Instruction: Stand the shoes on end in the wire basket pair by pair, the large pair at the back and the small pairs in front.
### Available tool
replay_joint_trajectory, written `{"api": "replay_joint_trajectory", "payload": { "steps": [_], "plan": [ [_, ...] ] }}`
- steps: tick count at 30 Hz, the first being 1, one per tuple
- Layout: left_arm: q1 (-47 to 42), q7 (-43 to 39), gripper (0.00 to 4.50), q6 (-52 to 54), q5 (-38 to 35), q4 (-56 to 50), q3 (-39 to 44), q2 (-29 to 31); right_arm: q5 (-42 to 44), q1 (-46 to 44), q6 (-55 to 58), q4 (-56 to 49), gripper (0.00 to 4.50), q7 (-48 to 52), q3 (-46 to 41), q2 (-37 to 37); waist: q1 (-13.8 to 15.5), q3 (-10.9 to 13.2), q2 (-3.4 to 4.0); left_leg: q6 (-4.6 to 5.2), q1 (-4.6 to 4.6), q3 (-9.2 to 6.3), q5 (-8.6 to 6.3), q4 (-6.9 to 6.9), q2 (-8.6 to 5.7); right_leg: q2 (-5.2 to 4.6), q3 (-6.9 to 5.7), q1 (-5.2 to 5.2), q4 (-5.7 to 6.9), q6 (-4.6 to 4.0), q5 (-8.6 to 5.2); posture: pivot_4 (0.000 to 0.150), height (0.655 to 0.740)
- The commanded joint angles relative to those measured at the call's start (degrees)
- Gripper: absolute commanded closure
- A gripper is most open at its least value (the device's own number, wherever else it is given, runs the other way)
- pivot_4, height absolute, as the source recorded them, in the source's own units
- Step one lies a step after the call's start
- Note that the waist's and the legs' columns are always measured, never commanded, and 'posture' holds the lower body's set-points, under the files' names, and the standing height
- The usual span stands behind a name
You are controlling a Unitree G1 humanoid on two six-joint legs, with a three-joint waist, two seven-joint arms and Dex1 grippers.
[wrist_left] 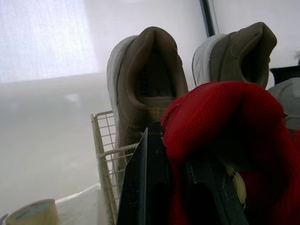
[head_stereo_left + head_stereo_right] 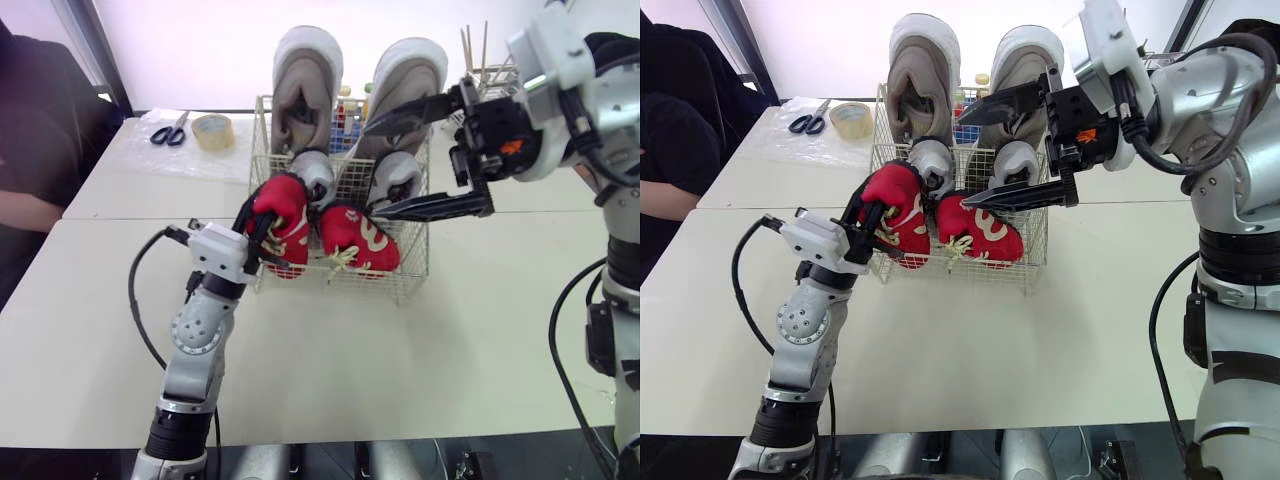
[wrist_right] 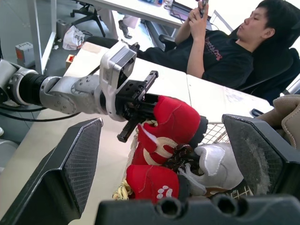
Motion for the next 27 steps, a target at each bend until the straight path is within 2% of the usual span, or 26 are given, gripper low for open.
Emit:
{"api": "replay_joint_trajectory", "payload": {
  "steps": [1, 11, 18, 21, 27],
  "plan": [
    [0.8, -1.8, 4.47, -3.3, -0.2, 1.9, -3.3, -1.0, 1.0, -0.7, -0.2, -1.5, 0.00, 0.1, -1.6, -1.1, 0.1, 0.0, 0.00, 0.00, 0.00, 0.00, 0.00, 0.00, 0.00, 0.00, 0.00, 0.00, 0.00, 0.00, 0.00, 0.150, 0.7400],
    [2.2, -3.0, 4.47, -9.7, 2.0, 9.6, -4.8, -0.8, 0.9, -0.3, 0.0, -2.4, 0.00, -0.7, -1.7, -1.3, 0.0, -0.1, 0.08, 0.04, 0.01, 0.00, -0.03, 0.02, 0.00, -0.01, -0.01, 0.04, -0.03, 0.00, 0.00, 0.150, 0.7400],
    [3.3, -5.5, 4.47, -9.1, -0.6, 11.9, -4.8, 1.2, 0.8, -0.1, -0.5, -2.4, 0.00, -1.0, -2.0, -1.3, 0.0, -0.3, 0.32, 0.09, 0.05, 0.00, -0.06, 0.03, 0.00, -0.01, -0.01, 0.10, -0.06, -0.01, 0.00, 0.150, 0.7400],
    [3.8, -5.7, 3.35, -7.2, -2.3, 11.9, -4.0, 1.4, 0.6, -0.1, -0.9, -2.2, 0.00, -1.0, -1.9, -1.2, -0.1, -0.3, 0.40, 0.10, 0.06, 0.00, -0.07, 0.02, 0.00, -0.01, -0.01, 0.10, -0.07, -0.01, 0.00, 0.150, 0.7400],
    [4.9, -6.2, 0.28, -7.6, -3.4, 9.3, -1.9, 2.9, 0.5, 0.1, -1.2, -2.3, 0.00, -1.0, -2.0, -1.3, 0.0, -0.4, 0.43, 0.10, 0.08, -0.01, -0.06, 0.07, 0.01, -0.01, -0.01, 0.14, -0.05, -0.05, -0.03, 0.150, 0.7400]
  ]
}}
